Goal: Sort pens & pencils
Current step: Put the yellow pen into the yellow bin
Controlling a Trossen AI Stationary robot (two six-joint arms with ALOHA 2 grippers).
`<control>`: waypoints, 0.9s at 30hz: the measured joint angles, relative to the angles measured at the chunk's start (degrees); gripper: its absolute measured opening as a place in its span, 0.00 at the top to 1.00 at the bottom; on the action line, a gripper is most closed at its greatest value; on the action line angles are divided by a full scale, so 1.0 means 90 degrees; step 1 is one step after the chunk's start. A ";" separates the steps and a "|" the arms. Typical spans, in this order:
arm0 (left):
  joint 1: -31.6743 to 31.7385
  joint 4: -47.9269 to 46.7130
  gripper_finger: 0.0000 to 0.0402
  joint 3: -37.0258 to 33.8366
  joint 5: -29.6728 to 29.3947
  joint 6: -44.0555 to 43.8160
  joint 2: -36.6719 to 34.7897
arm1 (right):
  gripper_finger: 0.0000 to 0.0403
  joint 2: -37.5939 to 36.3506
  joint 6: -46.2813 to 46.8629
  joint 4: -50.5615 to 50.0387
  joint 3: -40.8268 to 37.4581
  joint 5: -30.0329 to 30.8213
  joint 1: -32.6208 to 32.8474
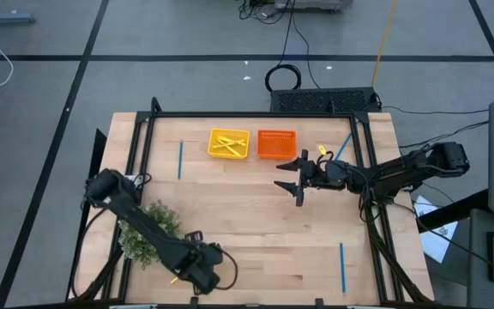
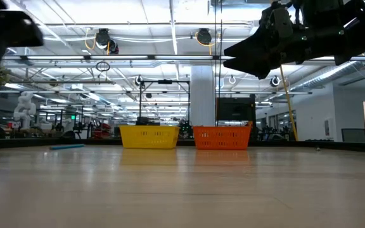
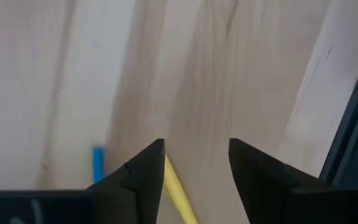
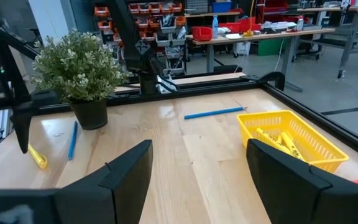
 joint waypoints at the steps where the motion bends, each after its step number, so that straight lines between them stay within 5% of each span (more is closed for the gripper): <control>1: -0.0050 -0.0041 0.55 0.0035 0.0008 -0.0141 0.0061 | 0.38 0.0000 0.0000 0.0000 0.0000 0.0000 0.0000; 9: -0.0180 -0.0207 0.63 -0.0239 -0.0079 -0.1347 0.0146 | 0.38 0.0000 0.0118 -0.0032 0.0000 0.0000 0.0002; 27: -0.0105 0.0540 0.70 -0.1072 0.0333 -0.1568 0.0112 | 0.38 0.0000 0.0170 -0.0051 0.0000 0.0000 0.0002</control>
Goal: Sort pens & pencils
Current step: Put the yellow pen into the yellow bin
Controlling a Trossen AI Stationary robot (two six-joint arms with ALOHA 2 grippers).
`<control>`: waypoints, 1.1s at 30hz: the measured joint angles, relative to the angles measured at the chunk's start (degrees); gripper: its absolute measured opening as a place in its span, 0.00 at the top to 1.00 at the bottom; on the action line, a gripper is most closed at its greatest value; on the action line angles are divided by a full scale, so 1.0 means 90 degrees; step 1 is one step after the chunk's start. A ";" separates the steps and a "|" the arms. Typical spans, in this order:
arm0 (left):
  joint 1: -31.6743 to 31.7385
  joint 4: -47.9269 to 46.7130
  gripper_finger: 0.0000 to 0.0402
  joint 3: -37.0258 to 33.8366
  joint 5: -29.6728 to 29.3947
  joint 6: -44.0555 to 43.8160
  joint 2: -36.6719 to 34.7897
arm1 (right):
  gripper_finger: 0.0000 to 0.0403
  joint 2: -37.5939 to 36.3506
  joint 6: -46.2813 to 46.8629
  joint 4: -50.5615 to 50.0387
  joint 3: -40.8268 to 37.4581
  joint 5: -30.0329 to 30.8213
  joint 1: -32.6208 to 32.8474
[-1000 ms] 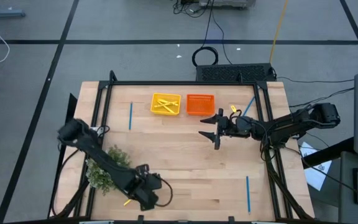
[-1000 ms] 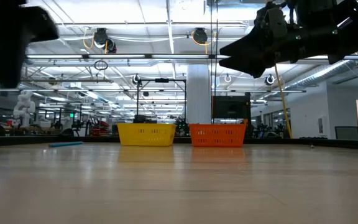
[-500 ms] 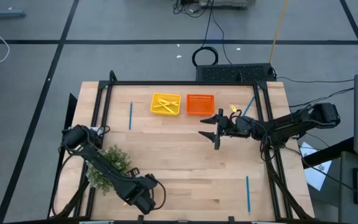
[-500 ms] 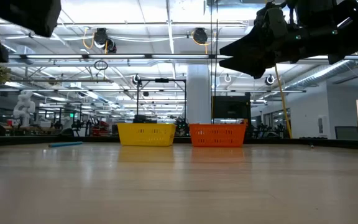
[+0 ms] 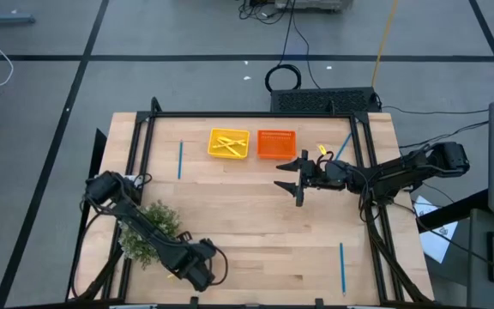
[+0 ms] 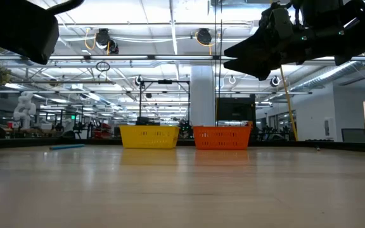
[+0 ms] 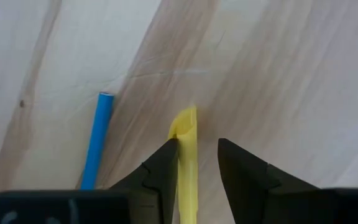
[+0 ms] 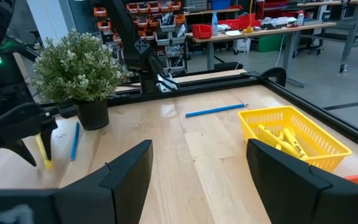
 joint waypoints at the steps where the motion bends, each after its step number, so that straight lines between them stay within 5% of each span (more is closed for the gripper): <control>1: 0.0004 0.0064 0.70 -0.0050 0.0010 0.0000 -0.0009 | 0.38 0.0000 0.0000 0.0000 0.0000 0.0000 0.0002; 11: 0.0024 0.0113 0.73 -0.0098 0.0061 0.0226 -0.0001 | 0.38 0.0000 0.0002 0.0000 0.0000 0.0000 0.0002; 19: 0.0026 0.0070 0.97 -0.0103 0.0061 0.0630 0.0007 | 0.38 0.0000 0.0001 0.0000 0.0000 0.0000 0.0002; 33: 0.0083 0.0095 1.00 -0.0103 0.0006 0.1061 -0.0008 | 0.38 0.0000 0.0001 0.0000 0.0000 0.0000 0.0002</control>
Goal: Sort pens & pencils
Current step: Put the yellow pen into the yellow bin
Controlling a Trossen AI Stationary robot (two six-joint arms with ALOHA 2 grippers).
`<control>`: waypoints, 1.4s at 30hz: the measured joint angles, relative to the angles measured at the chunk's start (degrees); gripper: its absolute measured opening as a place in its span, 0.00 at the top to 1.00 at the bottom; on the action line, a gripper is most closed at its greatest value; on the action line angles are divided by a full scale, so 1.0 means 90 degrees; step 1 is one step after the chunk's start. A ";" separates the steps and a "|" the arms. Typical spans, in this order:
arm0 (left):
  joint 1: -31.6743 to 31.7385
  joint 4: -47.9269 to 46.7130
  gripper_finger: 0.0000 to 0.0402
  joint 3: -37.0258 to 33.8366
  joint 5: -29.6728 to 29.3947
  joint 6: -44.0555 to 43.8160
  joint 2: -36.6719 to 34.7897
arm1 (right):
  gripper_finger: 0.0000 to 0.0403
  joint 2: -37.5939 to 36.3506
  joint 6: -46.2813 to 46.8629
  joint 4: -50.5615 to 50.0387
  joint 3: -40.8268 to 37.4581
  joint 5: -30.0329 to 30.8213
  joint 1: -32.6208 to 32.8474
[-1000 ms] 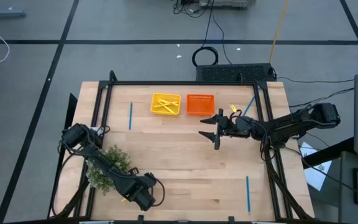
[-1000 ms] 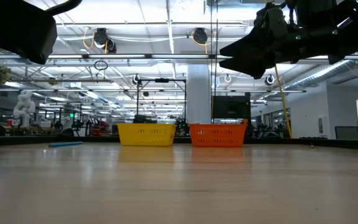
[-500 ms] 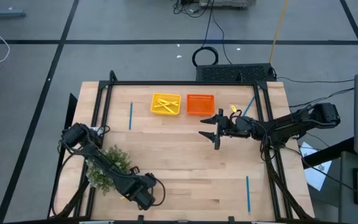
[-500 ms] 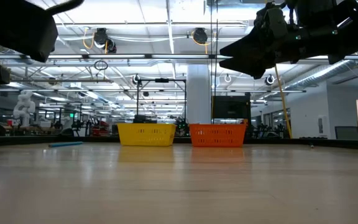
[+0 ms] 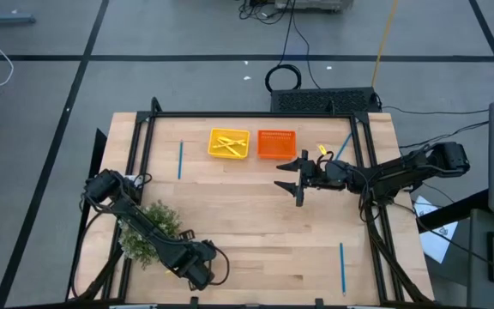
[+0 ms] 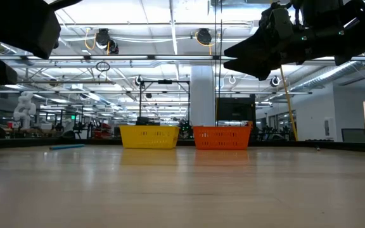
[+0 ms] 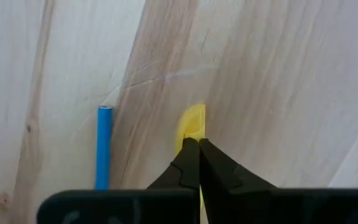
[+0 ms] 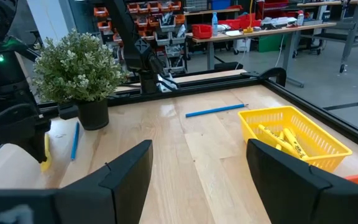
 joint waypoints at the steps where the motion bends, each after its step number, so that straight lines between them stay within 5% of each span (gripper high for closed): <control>1: 0.0000 -0.0021 1.00 0.0035 -0.0001 0.0021 0.0000 | 0.38 0.0000 -0.0001 0.0000 0.0000 0.0000 0.0000; 18: 0.0040 -0.0071 0.99 0.0310 -0.0571 0.0590 -0.0323 | 0.38 0.0000 -0.0001 -0.0017 0.0000 0.0000 0.0000; 33: 0.0319 -0.0376 0.55 -0.0038 -0.0685 0.0286 -0.0338 | 0.38 0.0000 0.0002 -0.0043 0.0000 0.0000 0.0000; 42: 0.0137 -0.0099 0.48 -0.0045 -0.0417 -0.0015 -0.0307 | 0.38 0.0000 0.0002 -0.0044 0.0000 0.0000 0.0002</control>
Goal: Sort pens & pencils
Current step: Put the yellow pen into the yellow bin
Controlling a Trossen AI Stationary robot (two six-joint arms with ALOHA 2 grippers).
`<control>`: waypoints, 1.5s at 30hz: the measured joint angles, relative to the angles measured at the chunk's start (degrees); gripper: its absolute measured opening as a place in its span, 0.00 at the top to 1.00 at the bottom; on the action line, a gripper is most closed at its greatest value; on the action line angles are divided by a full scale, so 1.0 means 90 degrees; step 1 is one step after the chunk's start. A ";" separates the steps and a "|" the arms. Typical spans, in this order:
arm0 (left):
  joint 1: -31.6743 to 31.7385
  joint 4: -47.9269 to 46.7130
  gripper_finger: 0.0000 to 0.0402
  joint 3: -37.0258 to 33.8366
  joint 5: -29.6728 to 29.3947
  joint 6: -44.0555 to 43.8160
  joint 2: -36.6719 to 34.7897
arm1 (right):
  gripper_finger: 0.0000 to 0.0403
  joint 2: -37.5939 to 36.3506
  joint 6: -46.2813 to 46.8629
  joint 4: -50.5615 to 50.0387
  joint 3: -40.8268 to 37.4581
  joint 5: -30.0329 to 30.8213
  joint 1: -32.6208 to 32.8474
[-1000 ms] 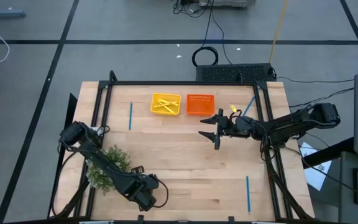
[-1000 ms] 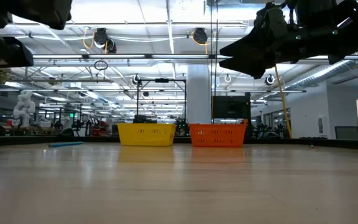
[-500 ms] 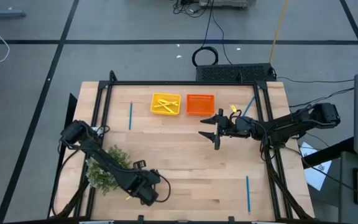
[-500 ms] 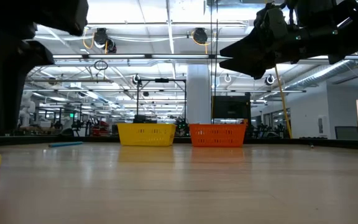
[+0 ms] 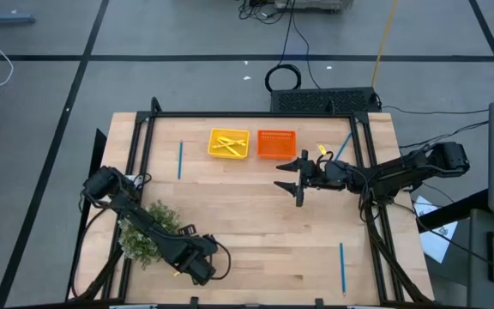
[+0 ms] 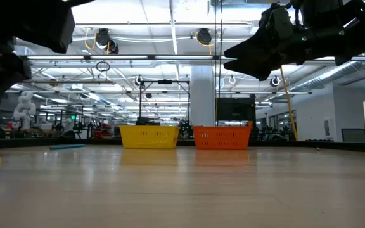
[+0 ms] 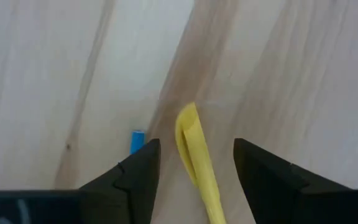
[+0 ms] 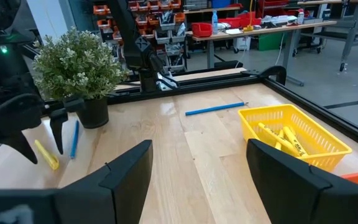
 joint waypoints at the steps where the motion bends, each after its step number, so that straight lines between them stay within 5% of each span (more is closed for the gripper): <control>1: -0.0001 -0.0005 0.48 0.0001 0.0013 -0.0016 0.0040 | 0.38 0.0000 0.0000 0.0000 0.0000 0.0000 0.0000; 26: 0.0117 0.0766 0.48 -0.0621 0.0380 -0.0063 0.0102 | 0.38 0.0000 0.0002 -0.0008 0.0000 0.0000 0.0002; 29: 0.0121 0.0739 0.56 -0.0623 0.0408 -0.0023 0.0106 | 0.38 0.0000 0.0001 -0.0011 0.0000 0.0000 0.0002; 35: 0.0155 0.0715 0.91 -0.0623 0.0434 0.0206 0.0112 | 0.38 0.0000 0.0002 -0.0021 0.0000 0.0000 0.0002; 45: 0.0191 0.0785 0.91 -0.0644 0.0429 0.0297 -0.0029 | 0.38 0.0000 0.0000 -0.0046 0.0000 0.0000 0.0002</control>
